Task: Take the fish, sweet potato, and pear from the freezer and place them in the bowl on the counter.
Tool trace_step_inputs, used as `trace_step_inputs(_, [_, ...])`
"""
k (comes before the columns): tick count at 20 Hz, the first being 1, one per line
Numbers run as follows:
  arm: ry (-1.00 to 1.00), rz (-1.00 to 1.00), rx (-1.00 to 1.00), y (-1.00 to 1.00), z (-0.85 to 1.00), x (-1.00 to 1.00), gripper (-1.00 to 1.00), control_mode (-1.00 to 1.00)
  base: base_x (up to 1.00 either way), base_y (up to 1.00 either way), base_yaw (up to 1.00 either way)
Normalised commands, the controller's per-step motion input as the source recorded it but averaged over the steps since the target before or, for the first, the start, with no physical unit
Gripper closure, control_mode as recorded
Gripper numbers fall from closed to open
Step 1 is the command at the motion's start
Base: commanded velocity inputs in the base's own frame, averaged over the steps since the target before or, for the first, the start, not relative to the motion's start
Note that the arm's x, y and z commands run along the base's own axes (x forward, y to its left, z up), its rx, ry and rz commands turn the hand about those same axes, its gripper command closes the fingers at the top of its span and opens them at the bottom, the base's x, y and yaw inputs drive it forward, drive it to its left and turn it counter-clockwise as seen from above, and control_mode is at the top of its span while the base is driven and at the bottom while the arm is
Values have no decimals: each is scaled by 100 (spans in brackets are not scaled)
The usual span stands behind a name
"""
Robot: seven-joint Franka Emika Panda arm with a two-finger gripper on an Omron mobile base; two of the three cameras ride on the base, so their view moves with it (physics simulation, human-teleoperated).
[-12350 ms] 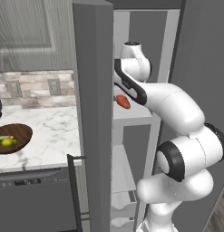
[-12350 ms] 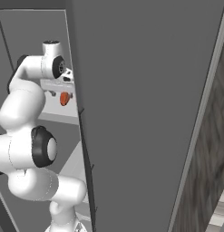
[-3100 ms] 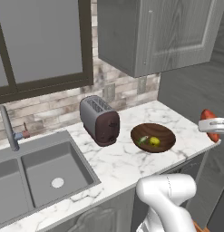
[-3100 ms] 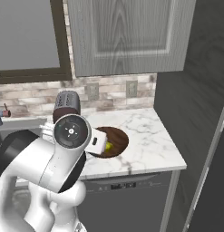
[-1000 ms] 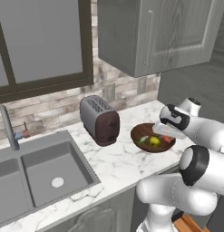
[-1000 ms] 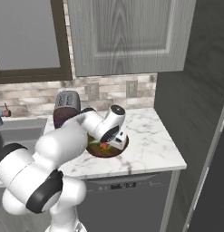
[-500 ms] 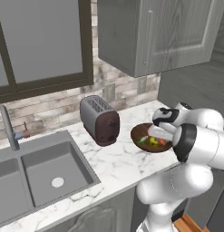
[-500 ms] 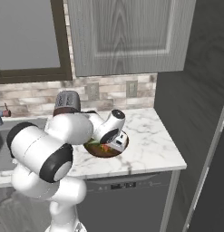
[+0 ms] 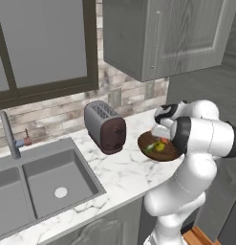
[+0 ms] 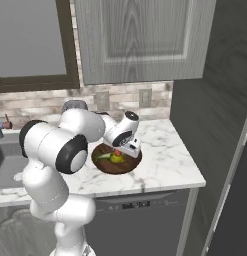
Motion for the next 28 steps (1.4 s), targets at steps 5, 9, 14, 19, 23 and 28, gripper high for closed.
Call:
trace_step_inputs(5, [1, 0, 0, 1, -39, -10, -100, -100, 0, 0, 0])
trace_step_inputs(9, [0, 0, 0, 0, -29, -35, -100, -100, 0, 0, 0])
trace_step_inputs(14, [-1, 0, 0, 0, -6, -45, -100, -100, 0, 0, 0])
trace_step_inputs(19, [-8, 0, 0, 0, 12, -59, -100, -100, 0, 0, 0])
trace_step_inputs(23, [-10, 0, 0, 0, 37, -62, -100, -100, 0, 0, 0])
trace_step_inputs(28, [-17, 0, 0, 0, 61, -63, -100, -100, 0, 0, 0])
